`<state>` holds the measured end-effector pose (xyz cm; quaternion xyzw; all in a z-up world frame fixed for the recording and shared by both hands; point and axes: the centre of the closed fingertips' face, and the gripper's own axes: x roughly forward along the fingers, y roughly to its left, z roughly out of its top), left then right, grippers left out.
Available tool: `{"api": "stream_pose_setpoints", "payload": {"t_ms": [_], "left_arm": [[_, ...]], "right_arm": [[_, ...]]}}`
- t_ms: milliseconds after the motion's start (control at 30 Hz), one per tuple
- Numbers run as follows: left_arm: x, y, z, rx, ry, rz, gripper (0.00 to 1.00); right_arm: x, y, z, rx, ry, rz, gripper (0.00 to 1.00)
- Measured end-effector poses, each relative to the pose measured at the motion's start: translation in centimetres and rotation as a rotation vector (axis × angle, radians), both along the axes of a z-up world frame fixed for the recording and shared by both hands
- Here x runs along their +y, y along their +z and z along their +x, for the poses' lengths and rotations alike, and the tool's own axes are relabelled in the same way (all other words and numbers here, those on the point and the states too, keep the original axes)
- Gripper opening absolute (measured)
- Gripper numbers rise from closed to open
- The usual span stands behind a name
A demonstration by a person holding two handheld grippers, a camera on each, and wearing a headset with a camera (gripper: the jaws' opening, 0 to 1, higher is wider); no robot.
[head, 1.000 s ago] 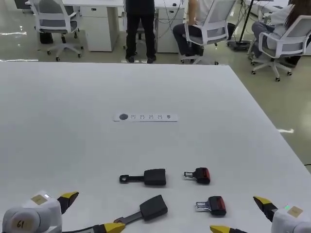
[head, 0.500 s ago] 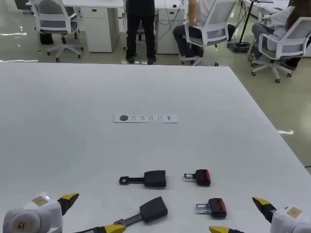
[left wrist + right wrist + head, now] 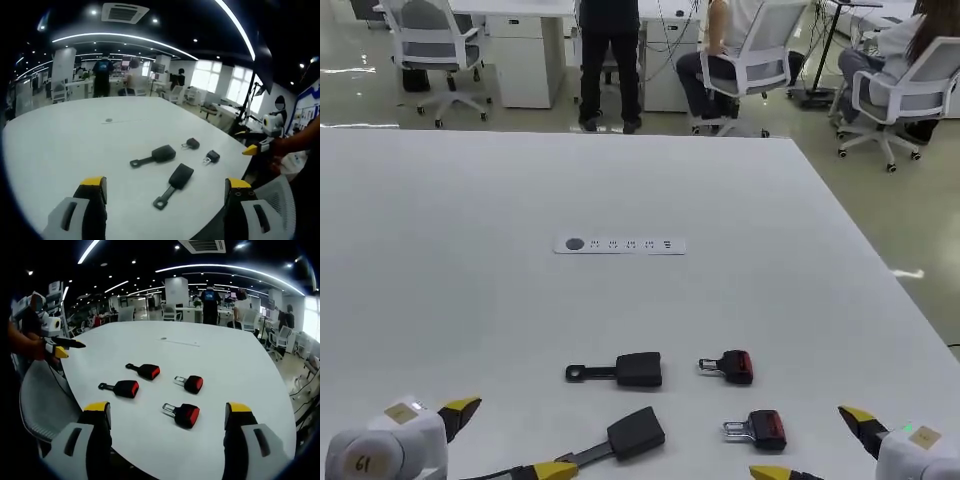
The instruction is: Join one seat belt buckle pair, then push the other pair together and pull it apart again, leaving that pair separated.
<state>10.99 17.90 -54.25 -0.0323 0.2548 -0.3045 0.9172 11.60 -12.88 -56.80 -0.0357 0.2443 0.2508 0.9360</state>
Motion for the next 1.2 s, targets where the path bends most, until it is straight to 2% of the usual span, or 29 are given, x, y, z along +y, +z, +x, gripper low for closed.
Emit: {"api": "stream_pose_setpoints", "payload": {"t_ms": [367,700,933,1200], "left_arm": [[0.2,-0.2,0.1,0.001,-0.007,0.003,1.0],[-0.5,-0.3,0.4,0.004,-0.03,0.008,1.0],[-0.6,-0.7,0.5,0.014,-0.046,0.019,1.0],[-1.3,-1.1,1.2,0.021,-0.06,0.018,1.0]], "right_arm": [[-0.1,0.2,0.0,0.001,0.0,-0.007,0.94],[-0.2,0.4,0.1,0.001,0.018,-0.019,0.94],[-0.2,0.2,0.4,0.012,0.042,-0.029,0.93],[-0.4,-0.3,0.9,0.021,0.063,-0.041,0.93]]}}
